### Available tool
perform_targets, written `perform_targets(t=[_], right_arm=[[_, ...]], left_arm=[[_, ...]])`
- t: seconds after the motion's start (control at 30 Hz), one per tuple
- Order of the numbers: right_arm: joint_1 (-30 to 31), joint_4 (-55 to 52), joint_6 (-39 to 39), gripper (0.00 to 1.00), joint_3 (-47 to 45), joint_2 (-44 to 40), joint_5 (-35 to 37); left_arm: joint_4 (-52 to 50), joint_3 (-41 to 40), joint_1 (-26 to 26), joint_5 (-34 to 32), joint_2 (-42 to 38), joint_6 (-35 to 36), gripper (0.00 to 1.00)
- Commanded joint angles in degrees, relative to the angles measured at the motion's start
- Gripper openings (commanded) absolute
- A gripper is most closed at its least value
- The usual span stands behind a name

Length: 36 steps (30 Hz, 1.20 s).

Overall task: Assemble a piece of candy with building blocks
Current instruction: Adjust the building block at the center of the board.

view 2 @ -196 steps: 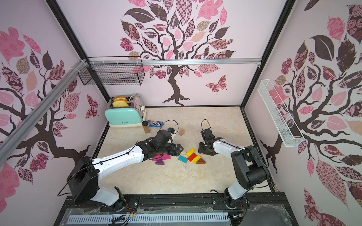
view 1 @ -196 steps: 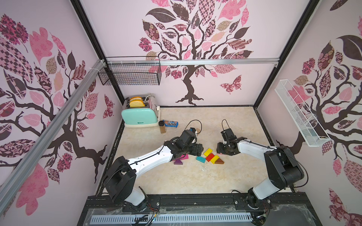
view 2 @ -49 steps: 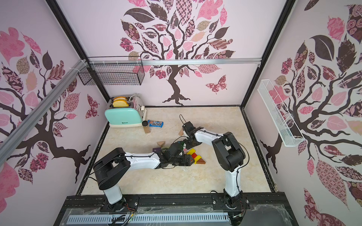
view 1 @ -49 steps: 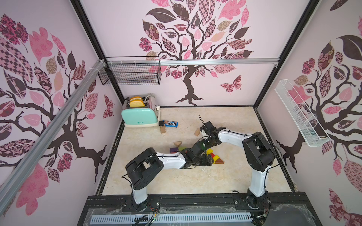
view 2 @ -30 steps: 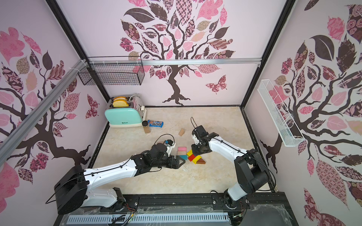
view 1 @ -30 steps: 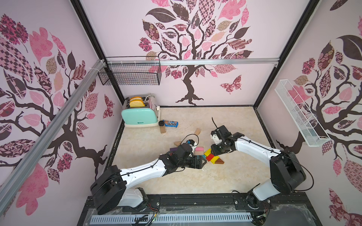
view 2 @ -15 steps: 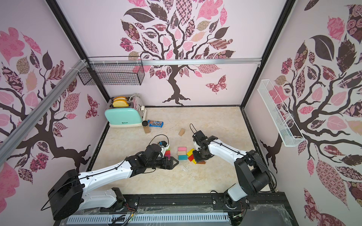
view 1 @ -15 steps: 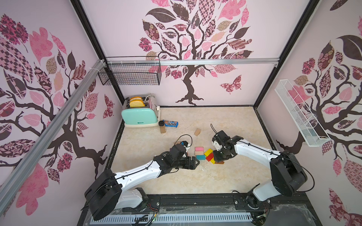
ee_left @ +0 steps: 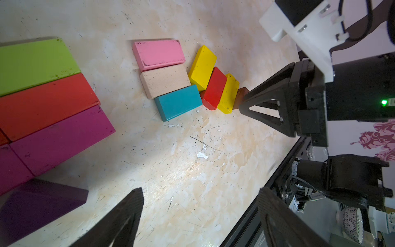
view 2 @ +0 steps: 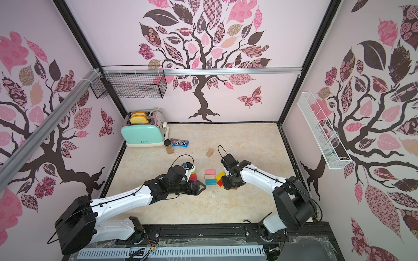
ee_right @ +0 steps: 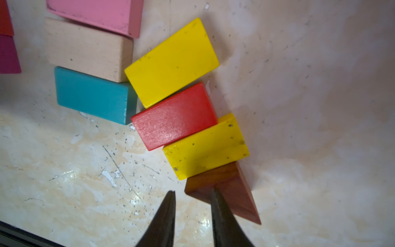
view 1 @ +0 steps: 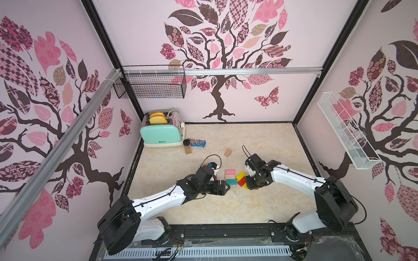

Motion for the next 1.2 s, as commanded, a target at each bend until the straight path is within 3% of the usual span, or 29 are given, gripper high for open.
perform_targets(t=[0.0,0.17,0.4,1.17], right_arm=[[1.46,-1.93,2.59,0.31,-1.16,-0.42,-0.78],[1.93,-2.94,2.57,0.34,1.84,-1.55,2.37],[1.63,-2.28,-0.44,0.39,9.63,6.85,4.48],[1.66,-5.48,1.85,0.36,1.65,0.82,7.49]], left_arm=[[1.16,0.04,0.70,0.96,-1.16,0.81,0.88],[1.26,0.20,1.06,1.53,-0.72,1.16,0.88],[0.28,1.16,1.78,2.06,-0.59,1.78,0.88],[0.04,2.60,5.47,4.26,-0.55,2.04,0.88]])
